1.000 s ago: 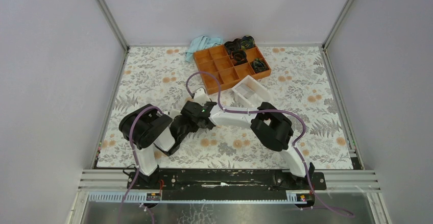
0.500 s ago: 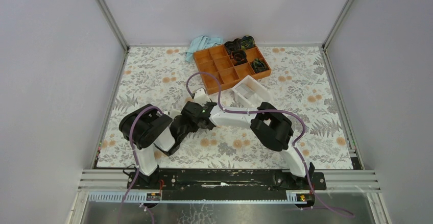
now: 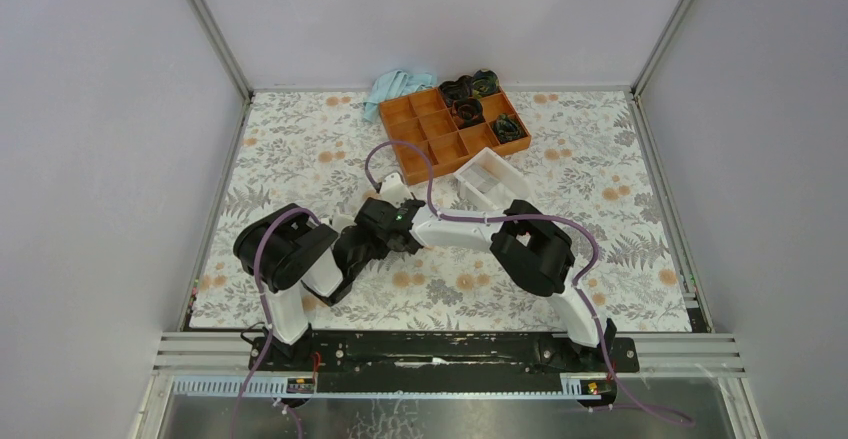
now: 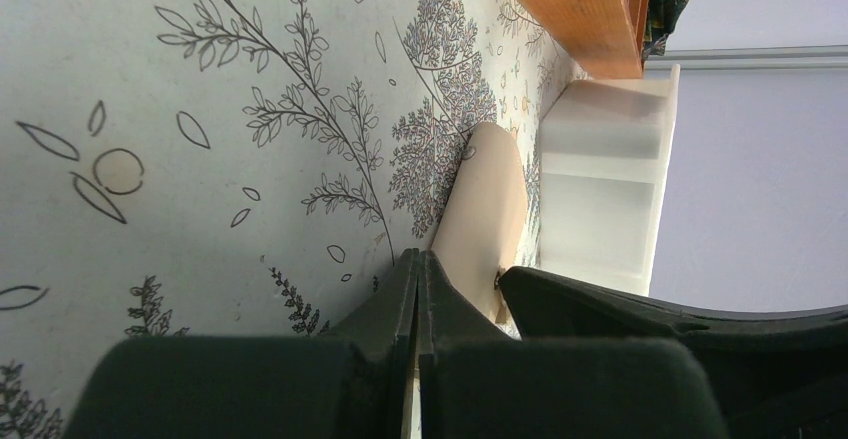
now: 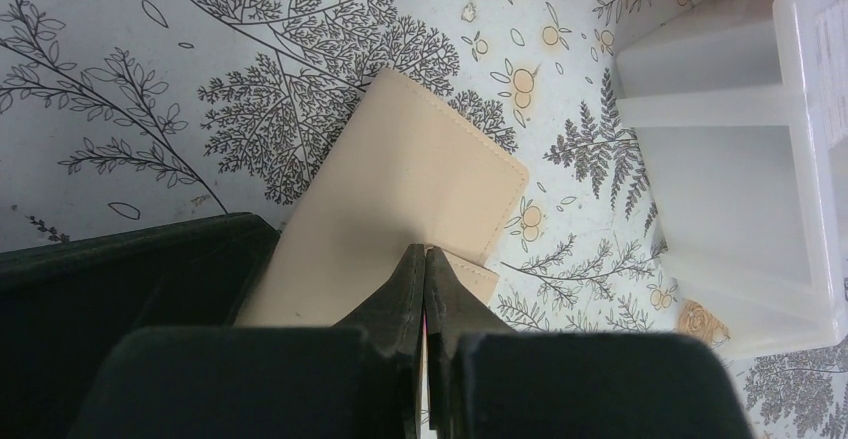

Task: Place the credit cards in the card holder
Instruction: Close the card holder at the center of the board.

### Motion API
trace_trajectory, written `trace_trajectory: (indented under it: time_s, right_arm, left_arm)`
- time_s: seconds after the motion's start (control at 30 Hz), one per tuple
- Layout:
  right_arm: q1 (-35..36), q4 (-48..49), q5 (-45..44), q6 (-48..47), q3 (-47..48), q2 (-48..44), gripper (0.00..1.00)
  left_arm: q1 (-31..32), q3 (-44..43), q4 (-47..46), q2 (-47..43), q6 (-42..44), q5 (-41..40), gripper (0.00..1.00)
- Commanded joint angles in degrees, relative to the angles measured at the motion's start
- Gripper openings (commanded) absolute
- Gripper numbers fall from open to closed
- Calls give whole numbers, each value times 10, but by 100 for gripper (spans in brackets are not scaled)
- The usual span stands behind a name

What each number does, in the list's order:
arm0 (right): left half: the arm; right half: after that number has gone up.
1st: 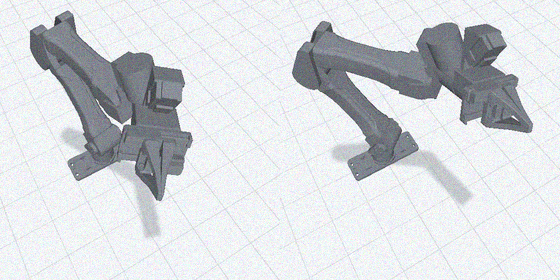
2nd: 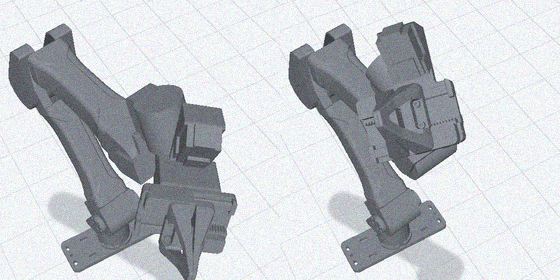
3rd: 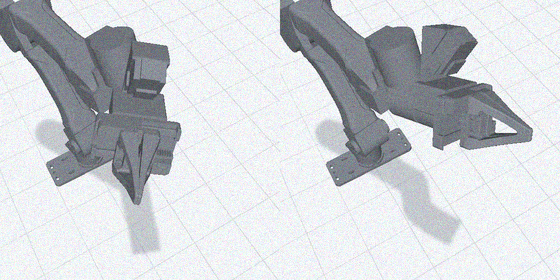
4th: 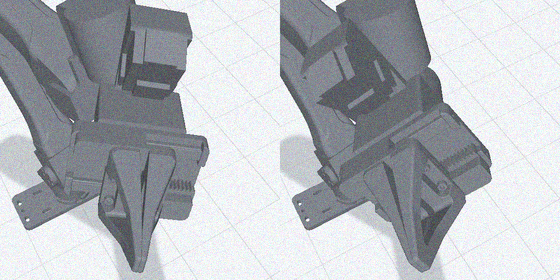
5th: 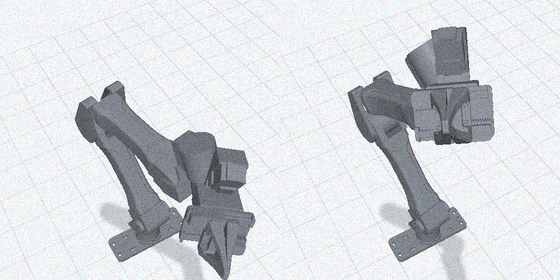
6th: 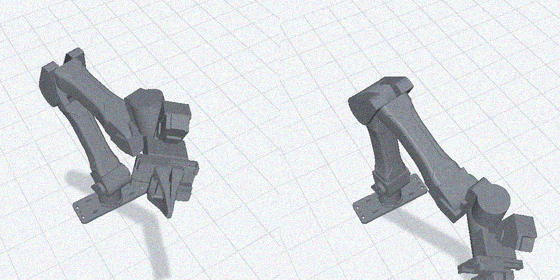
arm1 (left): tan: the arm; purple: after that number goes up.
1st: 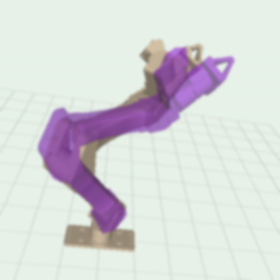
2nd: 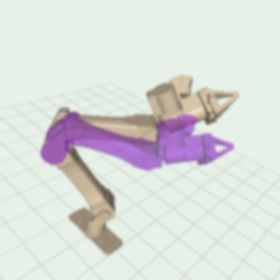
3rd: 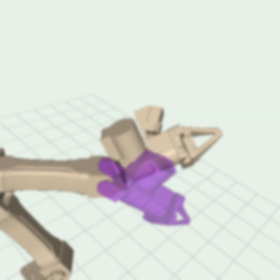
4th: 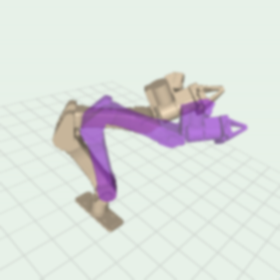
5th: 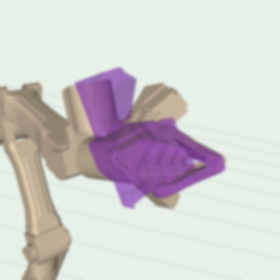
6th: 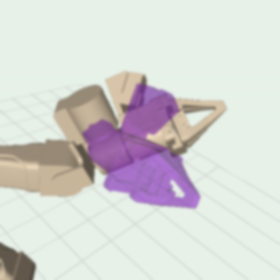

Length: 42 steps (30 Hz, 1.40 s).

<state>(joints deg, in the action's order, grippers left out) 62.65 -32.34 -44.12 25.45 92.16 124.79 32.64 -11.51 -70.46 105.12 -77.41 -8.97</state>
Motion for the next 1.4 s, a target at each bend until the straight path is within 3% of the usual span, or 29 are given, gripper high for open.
trace_trajectory:
  time_s: [0.0, 1.37]
  right_arm:
    - [-4, 12, -33, 0, -1, -25, 0]
    - [-6, 36, -18, -8, -10, -20, 0]
  left_arm:
    - [3, -4, -7, 10, 17, 0, 0]
    - [3, -11, 15, -1, 27, -1, 0]
